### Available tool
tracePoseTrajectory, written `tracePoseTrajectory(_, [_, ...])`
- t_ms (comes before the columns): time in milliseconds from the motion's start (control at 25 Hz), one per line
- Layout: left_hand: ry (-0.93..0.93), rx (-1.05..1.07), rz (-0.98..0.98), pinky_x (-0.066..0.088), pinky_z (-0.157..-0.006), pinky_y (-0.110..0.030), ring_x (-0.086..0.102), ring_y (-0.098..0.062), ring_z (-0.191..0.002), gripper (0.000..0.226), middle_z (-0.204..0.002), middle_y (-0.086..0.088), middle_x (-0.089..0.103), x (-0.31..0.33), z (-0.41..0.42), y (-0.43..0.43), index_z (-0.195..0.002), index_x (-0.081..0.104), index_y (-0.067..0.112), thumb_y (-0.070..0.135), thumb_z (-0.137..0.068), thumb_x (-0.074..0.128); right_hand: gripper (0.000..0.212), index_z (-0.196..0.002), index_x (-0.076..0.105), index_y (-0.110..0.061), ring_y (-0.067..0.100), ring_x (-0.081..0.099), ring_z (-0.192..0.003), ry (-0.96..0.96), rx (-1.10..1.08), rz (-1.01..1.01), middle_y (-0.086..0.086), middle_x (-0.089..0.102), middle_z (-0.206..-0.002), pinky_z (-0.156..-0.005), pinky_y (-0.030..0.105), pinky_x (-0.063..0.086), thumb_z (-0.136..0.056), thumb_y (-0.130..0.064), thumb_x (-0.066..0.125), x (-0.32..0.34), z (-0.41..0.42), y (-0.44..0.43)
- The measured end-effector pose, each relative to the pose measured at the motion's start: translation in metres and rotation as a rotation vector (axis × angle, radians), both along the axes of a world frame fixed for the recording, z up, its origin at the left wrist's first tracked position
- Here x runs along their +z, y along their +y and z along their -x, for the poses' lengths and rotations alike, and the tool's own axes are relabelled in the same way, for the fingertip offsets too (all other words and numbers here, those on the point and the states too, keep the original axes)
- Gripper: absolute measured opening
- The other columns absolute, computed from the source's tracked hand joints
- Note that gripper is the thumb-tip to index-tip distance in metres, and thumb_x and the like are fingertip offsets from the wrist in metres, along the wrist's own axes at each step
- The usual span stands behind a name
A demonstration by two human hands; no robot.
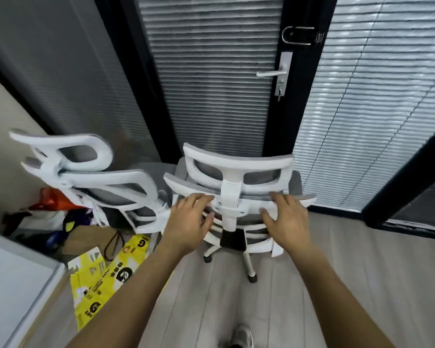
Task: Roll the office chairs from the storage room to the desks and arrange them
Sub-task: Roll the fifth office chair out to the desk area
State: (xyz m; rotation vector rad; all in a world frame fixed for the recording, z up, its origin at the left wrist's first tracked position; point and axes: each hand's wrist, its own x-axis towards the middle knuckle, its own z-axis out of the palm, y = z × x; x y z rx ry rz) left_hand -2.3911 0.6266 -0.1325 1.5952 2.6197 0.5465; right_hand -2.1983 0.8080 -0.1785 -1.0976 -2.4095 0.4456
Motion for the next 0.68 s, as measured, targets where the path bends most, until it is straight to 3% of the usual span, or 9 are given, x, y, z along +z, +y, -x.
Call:
tracePoseTrajectory(160, [0.006,-0.006,-0.025,0.042,-0.098,-0.045,0.052,-0.027,-0.117,0.043,-0.125,0.001,0.057,-0.028,0.053,0.034,-0.127,0.056,0.032,0.049,-0.091,0.043,0.055,-0.112,0.064,-0.023,0.024,0.059,-0.107,-0.12,-0.02,-0.057,-0.003,0.066,-0.105,-0.113,0.045,0.031,-0.084,-0.068,0.051,-0.023,0.024,0.03])
tracePoseTrajectory(360, [0.029,-0.081,-0.095,0.038,-0.102,-0.054,0.051,-0.028,-0.111,0.033,-0.112,0.002,0.057,-0.059,0.08,0.042,-0.117,0.062,0.034,0.052,-0.091,0.053,0.057,-0.104,0.065,-0.025,0.018,0.06,-0.098,-0.074,-0.066,-0.067,-0.009,0.066,-0.097,-0.101,0.039,0.042,-0.079,-0.075,0.055,-0.023,0.009,0.017])
tracePoseTrajectory(520, [-0.011,-0.2,-0.158,0.029,-0.109,-0.056,0.053,-0.029,-0.109,0.034,-0.11,0.0,0.058,-0.066,0.074,0.02,-0.114,0.065,0.031,0.051,-0.091,0.051,0.052,-0.1,0.065,-0.025,0.016,0.059,-0.096,-0.046,-0.187,-0.069,-0.01,0.066,-0.095,-0.099,0.03,0.037,-0.08,-0.073,0.058,-0.023,-0.011,-0.038])
tracePoseTrajectory(680, [-0.049,-0.377,-0.172,0.016,-0.119,-0.051,0.05,-0.027,-0.114,0.028,-0.111,0.0,0.055,-0.065,0.061,-0.011,-0.116,0.065,0.032,0.043,-0.091,0.063,0.055,-0.1,0.065,-0.024,0.017,0.06,-0.097,-0.034,-0.353,-0.095,-0.009,0.067,-0.096,-0.099,0.036,0.042,-0.081,-0.075,0.058,-0.028,-0.042,-0.124])
